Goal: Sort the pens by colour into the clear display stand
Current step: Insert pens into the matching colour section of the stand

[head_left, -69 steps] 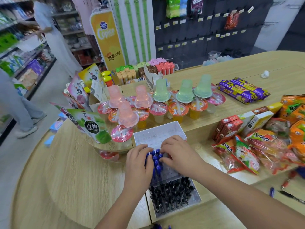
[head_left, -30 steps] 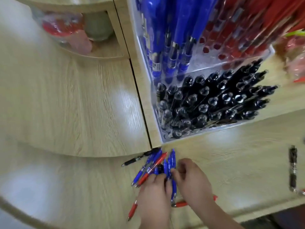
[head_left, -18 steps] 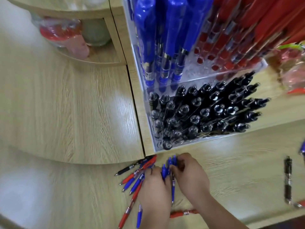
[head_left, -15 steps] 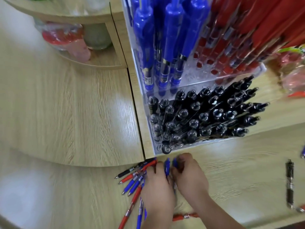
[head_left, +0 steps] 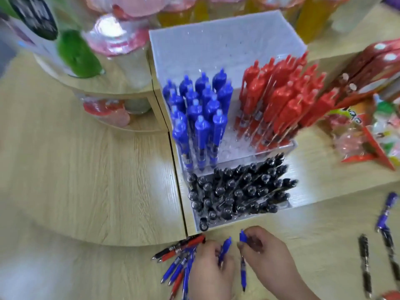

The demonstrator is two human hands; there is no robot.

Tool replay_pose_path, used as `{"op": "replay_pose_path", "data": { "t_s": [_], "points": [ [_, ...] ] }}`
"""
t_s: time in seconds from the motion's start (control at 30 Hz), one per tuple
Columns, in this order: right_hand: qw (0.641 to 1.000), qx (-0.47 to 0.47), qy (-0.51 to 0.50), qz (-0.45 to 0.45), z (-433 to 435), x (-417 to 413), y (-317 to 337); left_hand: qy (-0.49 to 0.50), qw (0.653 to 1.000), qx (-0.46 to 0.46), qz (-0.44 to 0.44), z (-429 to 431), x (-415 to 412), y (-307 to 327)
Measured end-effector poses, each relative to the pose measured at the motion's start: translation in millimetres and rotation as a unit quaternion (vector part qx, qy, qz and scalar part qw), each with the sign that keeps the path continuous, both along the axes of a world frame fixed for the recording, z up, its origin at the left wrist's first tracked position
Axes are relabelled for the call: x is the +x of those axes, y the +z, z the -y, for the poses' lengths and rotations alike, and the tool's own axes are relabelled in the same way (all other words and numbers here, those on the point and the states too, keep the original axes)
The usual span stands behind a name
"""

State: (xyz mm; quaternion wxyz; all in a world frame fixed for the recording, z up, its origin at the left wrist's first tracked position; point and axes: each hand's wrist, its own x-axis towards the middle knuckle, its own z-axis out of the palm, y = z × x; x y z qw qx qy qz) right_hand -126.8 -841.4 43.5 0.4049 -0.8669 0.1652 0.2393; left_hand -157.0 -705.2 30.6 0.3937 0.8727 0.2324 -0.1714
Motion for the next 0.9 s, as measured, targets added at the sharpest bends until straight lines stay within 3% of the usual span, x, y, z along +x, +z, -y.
{"op": "replay_pose_path", "data": {
  "t_s": [0.13, 0.37, 0.47, 0.63, 0.9],
  "points": [
    [0.996, 0.005, 0.069, 0.061, 21.6, -5.1, 74.7, -0.035, 0.997, -0.022, 0.059, -28.5, 1.0, 57.4],
    [0.975, 0.025, 0.146, 0.166, 35.8, 11.5, 191.6, 0.075, 0.976, 0.014, 0.204, -83.0, 6.3, 191.7],
    [0.960, 0.034, 0.149, 0.233, 30.1, 34.3, 227.2, 0.053, 0.965, -0.009, 0.258, -99.8, 24.3, 232.8],
    [0.931, 0.029, 0.146, 0.333, 9.8, 83.8, 270.9, 0.017, 0.940, -0.075, 0.331, -95.6, 69.3, 291.2],
    [0.928, -0.035, 0.142, 0.344, -21.6, 137.4, 289.5, -0.048, 0.925, -0.132, 0.353, -70.3, 127.3, 327.6]
  ]
}}
